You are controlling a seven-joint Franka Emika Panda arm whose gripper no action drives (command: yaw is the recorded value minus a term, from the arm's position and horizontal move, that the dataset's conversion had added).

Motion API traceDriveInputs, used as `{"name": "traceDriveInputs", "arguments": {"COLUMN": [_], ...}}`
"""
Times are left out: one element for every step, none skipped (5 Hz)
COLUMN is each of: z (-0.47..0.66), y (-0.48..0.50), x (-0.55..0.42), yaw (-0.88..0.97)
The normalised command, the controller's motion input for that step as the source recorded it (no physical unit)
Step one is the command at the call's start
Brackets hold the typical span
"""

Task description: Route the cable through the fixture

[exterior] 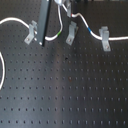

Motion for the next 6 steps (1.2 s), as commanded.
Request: {"name": "traceDriveInputs", "arguments": {"z": [-0.36, -0.31, -0.23, -0.06, 0.00, 0.00], "y": [0.264, 0.305, 0.272, 0.222, 0.215, -0.023], "x": [0.057, 0.024, 0.014, -0.037, -0.056, -0.008], "yaw": [0.69, 0.65, 0.71, 0.79, 0.78, 0.00]}}
